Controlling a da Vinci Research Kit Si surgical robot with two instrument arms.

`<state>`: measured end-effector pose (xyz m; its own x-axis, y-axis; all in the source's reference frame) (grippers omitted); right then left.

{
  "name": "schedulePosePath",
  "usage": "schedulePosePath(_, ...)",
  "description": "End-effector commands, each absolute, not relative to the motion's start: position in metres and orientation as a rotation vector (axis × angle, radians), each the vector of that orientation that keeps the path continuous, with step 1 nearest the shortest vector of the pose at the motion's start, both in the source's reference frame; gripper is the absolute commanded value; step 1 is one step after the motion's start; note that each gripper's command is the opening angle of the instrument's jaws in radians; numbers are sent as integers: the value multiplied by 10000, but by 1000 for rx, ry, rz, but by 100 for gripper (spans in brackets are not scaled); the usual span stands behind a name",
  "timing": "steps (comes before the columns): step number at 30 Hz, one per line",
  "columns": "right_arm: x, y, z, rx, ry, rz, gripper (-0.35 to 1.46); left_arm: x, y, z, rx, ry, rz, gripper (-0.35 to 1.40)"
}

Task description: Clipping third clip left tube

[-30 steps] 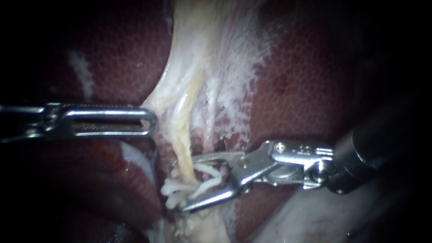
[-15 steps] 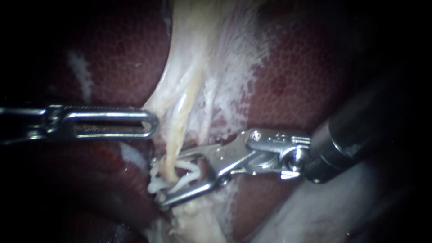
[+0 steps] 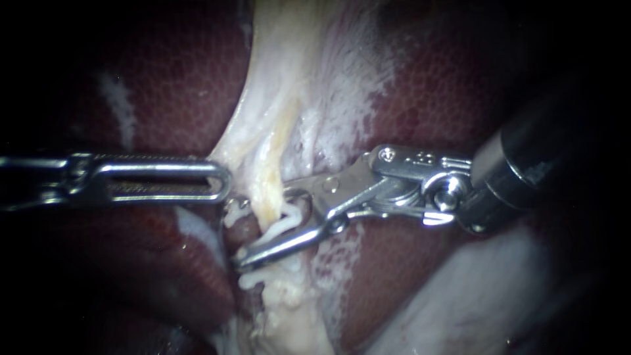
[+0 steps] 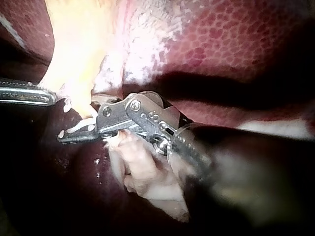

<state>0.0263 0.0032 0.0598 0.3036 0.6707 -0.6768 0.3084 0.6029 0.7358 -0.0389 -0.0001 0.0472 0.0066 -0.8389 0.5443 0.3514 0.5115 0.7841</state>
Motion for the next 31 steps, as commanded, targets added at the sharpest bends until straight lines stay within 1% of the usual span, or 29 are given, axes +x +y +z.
schedulePosePath(1, 263, 32, 599, 952, 1288, 296, 44, -389, -1, 472, 499, -1236, -994, -35)
schedulePosePath(3, 262, 32, 600, 952, 1289, 295, 35, -389, -1, 472, 499, -1236, -994, -35)
schedulePosePath(4, 261, 32, 601, 948, 1291, 290, 22, -389, -2, 472, 499, -1236, -994, -35)
schedulePosePath(7, 259, 33, 604, 964, 1281, 308, -29, -389, -2, 472, 499, -1236, -994, -35)
schedulePosePath(8, 259, 34, 606, 964, 1282, 307, -35, -389, -2, 472, 499, -1236, -994, -35)
schedulePosePath(14, 255, 40, 615, 951, 1280, 317, -35, -389, -2, 473, 498, -1236, -994, -35)
schedulePosePath(31, 254, 38, 615, 948, 1280, 317, -35, -390, -2, 473, 498, -1236, -994, -35)
